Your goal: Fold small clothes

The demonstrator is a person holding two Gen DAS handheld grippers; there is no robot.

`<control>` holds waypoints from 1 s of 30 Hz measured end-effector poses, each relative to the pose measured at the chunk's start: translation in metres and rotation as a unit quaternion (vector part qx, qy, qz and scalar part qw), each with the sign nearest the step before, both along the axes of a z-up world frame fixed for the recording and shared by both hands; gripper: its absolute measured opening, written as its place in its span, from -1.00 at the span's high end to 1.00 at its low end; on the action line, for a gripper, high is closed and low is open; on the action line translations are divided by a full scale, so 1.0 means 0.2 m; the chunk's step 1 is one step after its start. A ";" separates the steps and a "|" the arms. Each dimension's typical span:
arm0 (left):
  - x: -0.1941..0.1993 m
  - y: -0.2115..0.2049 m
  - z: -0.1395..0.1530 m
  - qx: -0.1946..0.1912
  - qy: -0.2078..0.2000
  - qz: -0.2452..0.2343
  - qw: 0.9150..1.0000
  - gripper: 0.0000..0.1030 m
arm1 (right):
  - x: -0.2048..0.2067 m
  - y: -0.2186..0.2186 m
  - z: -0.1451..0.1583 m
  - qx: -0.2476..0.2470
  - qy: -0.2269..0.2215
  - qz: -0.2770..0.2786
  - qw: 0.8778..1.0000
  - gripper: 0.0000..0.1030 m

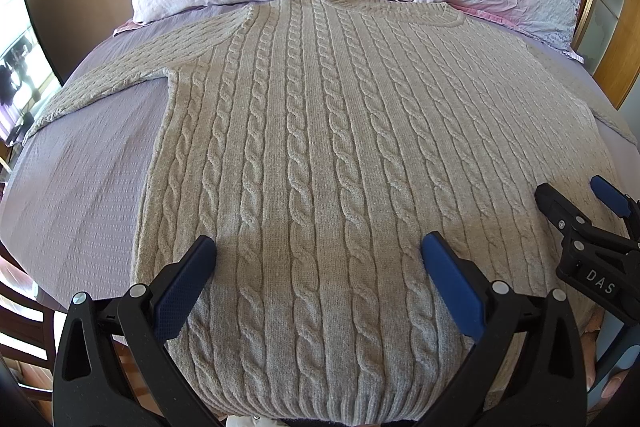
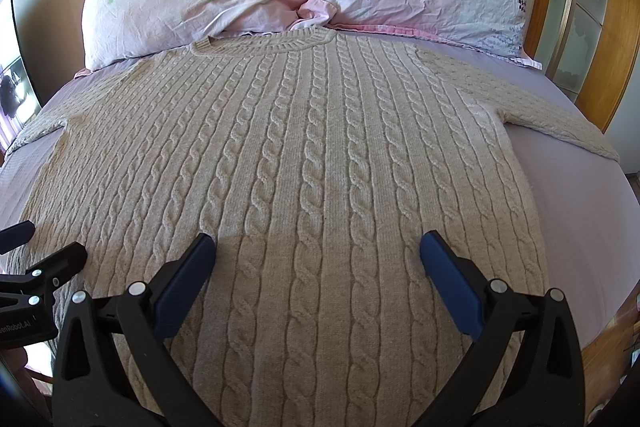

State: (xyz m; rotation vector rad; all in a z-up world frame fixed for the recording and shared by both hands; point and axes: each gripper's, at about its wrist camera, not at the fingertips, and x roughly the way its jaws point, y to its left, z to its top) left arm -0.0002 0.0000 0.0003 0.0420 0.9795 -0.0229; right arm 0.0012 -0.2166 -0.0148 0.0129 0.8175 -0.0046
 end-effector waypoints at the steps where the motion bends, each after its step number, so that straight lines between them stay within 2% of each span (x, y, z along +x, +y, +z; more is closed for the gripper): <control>1: 0.00 0.00 0.00 0.000 0.000 0.000 1.000 -0.97 | 0.00 0.00 0.00 0.000 0.000 0.000 1.000 -0.97; 6: 0.00 0.00 0.00 0.001 0.003 -0.001 1.000 -0.97 | 0.00 0.01 0.02 -0.001 -0.005 0.002 1.000 -0.97; 12: 0.02 0.01 0.01 0.002 0.009 -0.005 1.000 -0.97 | -0.06 -0.01 0.02 -0.001 -0.031 0.011 0.999 -0.97; 15: 0.06 0.00 0.02 0.004 0.018 -0.008 1.000 -0.97 | -0.03 -0.03 0.01 -0.003 -0.027 0.031 0.999 -0.97; 18: 0.07 -0.01 0.00 0.004 0.021 -0.011 1.000 -0.97 | -0.03 -0.06 0.03 0.004 -0.020 0.075 0.997 -0.97; 20: 0.08 -0.01 0.00 0.006 0.023 -0.014 1.000 -0.97 | -0.01 -0.20 0.10 0.033 -0.020 0.071 0.997 -0.96; 23: 0.08 -0.01 0.00 0.004 0.023 -0.023 0.999 -0.97 | 0.03 -0.59 0.28 0.089 -0.081 -0.017 0.993 -0.97; 25: 0.08 0.00 0.00 -0.002 0.010 -0.029 1.000 -0.97 | 0.07 -0.96 0.36 0.155 -0.109 -0.104 0.976 -0.97; 27: 0.06 0.02 0.00 -0.013 -0.011 -0.031 0.999 -0.97 | 0.12 -1.35 0.36 0.225 -0.116 -0.200 0.947 -0.90; 28: 0.06 0.03 0.01 -0.026 -0.021 -0.030 0.999 -0.97 | 0.14 -1.49 0.34 0.244 -0.114 -0.233 0.934 -0.59; 29: 0.06 0.06 0.02 -0.046 -0.029 -0.029 0.998 -0.97 | 0.16 -1.63 0.32 0.262 -0.105 -0.277 0.919 -0.39; 30: 0.06 0.09 0.03 -0.071 -0.037 -0.027 0.996 -0.97 | 0.18 -1.76 0.30 0.276 -0.098 -0.307 0.906 -0.10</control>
